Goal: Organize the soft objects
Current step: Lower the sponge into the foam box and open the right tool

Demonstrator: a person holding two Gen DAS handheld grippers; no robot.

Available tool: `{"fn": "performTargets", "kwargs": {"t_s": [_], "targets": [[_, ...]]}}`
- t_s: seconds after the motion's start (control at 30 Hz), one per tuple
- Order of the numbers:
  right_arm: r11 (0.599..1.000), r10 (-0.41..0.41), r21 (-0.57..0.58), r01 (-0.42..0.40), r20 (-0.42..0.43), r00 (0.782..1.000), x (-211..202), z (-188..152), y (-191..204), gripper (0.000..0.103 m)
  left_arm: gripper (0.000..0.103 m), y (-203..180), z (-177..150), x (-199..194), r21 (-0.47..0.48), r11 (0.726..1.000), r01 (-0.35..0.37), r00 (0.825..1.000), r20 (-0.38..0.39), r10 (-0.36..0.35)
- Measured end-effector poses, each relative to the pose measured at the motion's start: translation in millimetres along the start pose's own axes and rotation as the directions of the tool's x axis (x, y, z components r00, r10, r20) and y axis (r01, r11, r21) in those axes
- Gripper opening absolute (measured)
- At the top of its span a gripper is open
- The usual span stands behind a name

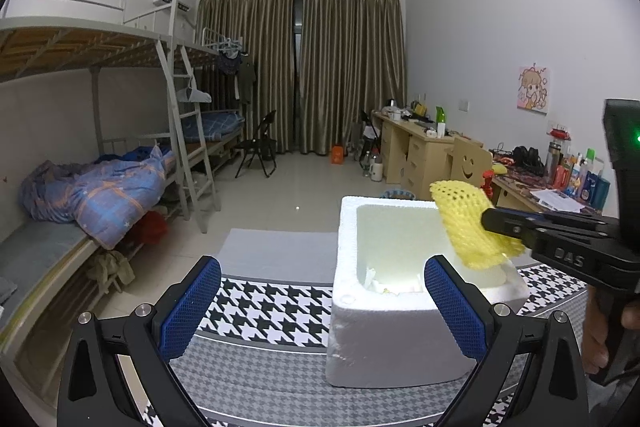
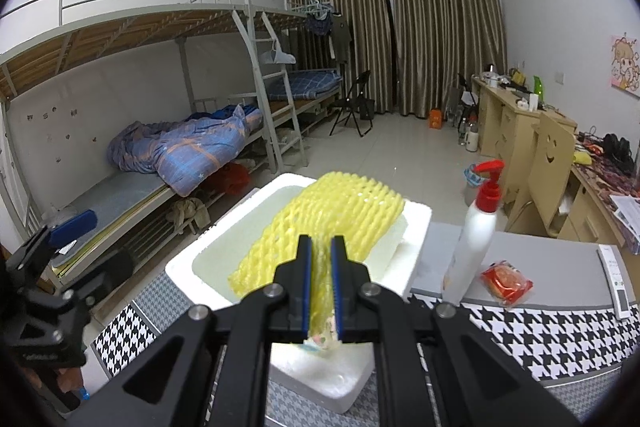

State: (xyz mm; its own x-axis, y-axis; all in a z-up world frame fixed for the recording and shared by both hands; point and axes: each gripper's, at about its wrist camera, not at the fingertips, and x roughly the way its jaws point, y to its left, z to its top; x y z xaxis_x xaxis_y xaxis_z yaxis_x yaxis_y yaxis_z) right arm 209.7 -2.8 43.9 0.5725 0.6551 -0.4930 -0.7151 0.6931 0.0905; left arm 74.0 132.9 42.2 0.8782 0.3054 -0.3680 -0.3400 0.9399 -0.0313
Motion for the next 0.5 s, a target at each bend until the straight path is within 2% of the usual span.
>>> {"fn": "performTargets", "kwargs": {"t_s": [0.43, 0.5], "targets": [[1.000, 0.006, 0.008, -0.006, -0.051, 0.999, 21, 1, 10, 0.014, 0.102, 13, -7, -10, -0.036, 0.999, -0.019, 1.000, -0.016, 0.019], [1.000, 0.005, -0.001, -0.005, -0.060, 0.998, 24, 0, 12, 0.025, 0.102, 13, -9, -11, -0.031, 0.999, -0.023, 1.000, -0.020, 0.022]]}}
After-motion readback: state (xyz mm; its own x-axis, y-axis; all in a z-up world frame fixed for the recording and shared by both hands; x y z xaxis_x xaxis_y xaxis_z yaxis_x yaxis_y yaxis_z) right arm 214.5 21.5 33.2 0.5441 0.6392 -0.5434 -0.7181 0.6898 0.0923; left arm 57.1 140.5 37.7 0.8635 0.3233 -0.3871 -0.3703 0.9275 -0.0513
